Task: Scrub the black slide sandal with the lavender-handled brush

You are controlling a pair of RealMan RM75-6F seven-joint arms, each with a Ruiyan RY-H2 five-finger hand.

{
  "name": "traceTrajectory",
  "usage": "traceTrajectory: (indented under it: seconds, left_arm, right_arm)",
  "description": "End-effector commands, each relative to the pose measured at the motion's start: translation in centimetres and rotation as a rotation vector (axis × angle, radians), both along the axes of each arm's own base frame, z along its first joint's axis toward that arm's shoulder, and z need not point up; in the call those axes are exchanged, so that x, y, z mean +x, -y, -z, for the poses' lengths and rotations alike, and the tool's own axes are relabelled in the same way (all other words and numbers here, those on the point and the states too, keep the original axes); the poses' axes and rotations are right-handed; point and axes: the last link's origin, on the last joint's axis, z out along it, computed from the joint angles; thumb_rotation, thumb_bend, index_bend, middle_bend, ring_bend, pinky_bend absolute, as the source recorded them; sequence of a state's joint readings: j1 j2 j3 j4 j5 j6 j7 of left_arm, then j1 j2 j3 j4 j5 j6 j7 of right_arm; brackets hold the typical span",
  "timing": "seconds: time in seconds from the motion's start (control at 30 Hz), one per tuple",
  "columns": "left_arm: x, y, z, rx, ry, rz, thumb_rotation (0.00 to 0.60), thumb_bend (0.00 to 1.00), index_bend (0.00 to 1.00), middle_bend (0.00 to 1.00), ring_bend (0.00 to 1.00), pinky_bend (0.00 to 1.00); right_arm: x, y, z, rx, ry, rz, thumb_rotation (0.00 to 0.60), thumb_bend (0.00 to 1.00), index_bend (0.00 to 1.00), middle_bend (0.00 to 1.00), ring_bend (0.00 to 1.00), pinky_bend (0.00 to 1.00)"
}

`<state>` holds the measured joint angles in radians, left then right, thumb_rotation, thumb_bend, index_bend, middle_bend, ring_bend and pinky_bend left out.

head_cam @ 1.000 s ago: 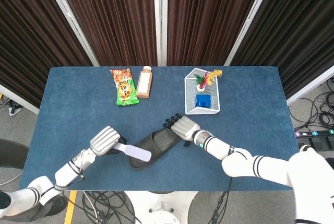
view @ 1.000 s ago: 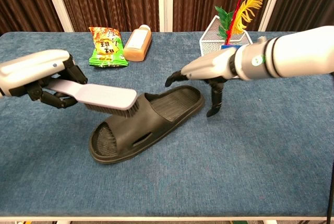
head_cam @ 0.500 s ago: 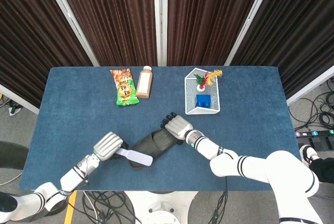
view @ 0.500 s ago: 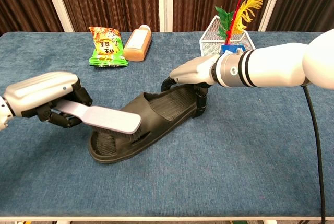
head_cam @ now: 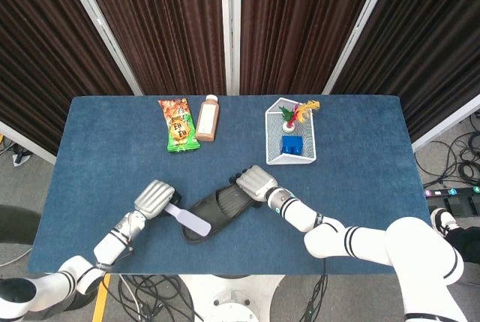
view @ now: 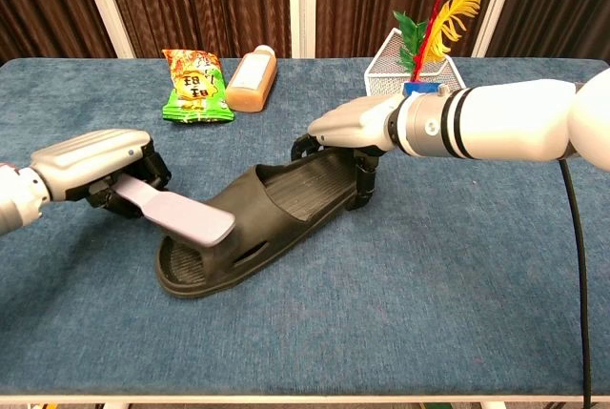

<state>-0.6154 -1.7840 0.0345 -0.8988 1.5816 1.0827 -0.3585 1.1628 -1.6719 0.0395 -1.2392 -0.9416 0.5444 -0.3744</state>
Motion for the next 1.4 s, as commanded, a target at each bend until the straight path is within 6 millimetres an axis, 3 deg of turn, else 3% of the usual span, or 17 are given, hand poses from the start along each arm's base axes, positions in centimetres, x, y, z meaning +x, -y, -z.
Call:
traceTrajectory:
  seconds: [0.03, 0.23, 0.33, 0.53, 0.63, 0.77, 1.1, 1.27, 1.4]
  left_arm:
    - [0.2, -1.3, 0.1, 0.010, 0.021, -0.057, 0.600, 0.89, 1.00, 1.00, 1.00, 1.00]
    - [0.3, -3.3, -0.3, 0.040, 0.073, -0.165, 0.600, 0.89, 1.00, 1.00, 1.00, 1.00]
    - [0.1, -3.3, -1.0, 0.057, 0.115, -0.202, 0.600, 0.89, 1.00, 1.00, 1.00, 1.00]
    - [0.5, -0.6, -1.9, 0.046, 0.120, -0.149, 0.600, 0.89, 1.00, 1.00, 1.00, 1.00]
    - [1.1, 0.8, -1.4, 0.022, 0.095, -0.112, 0.600, 0.89, 1.00, 1.00, 1.00, 1.00]
    - [1.6, 1.3, -0.3, 0.021, 0.030, -0.081, 0.600, 0.89, 1.00, 1.00, 1.00, 1.00]
    - [1.5, -2.0, 1.3, 0.094, -0.003, -0.175, 0.600, 0.89, 1.00, 1.00, 1.00, 1.00]
    - [0.6, -3.9, 0.9, 0.155, -0.001, -0.243, 0.600, 0.89, 1.00, 1.00, 1.00, 1.00]
    - [0.1, -4.1, -0.2, 0.184, 0.074, -0.305, 0.600, 0.89, 1.00, 1.00, 1.00, 1.00]
  right_arm:
    - [-0.1, -0.2, 0.0, 0.001, -0.002, -0.002, 0.600, 0.19, 0.59, 0.46, 0.34, 0.36]
    - [-0.2, -0.2, 0.3, -0.001, 0.001, 0.008, 0.600, 0.19, 0.59, 0.46, 0.34, 0.36]
    - [-0.1, 0.0, 0.3, -0.008, 0.008, 0.014, 0.600, 0.19, 0.59, 0.46, 0.34, 0.36]
    - [0.3, 0.4, 0.6, -0.015, 0.023, 0.028, 0.600, 0.18, 0.59, 0.46, 0.34, 0.36]
    - [0.5, 0.5, 0.8, -0.012, 0.026, 0.035, 0.600, 0.18, 0.59, 0.45, 0.33, 0.36]
    - [0.6, 0.4, 1.0, -0.006, 0.028, 0.036, 0.600, 0.18, 0.59, 0.45, 0.33, 0.36]
    - [0.4, 0.0, 1.0, 0.003, 0.015, 0.031, 0.600, 0.18, 0.59, 0.45, 0.34, 0.36]
    - [0.5, 0.0, 1.0, 0.002, 0.012, 0.030, 0.600, 0.18, 0.59, 0.45, 0.34, 0.36]
    - [0.5, 0.2, 1.0, -0.002, 0.014, 0.037, 0.600, 0.18, 0.59, 0.45, 0.33, 0.36]
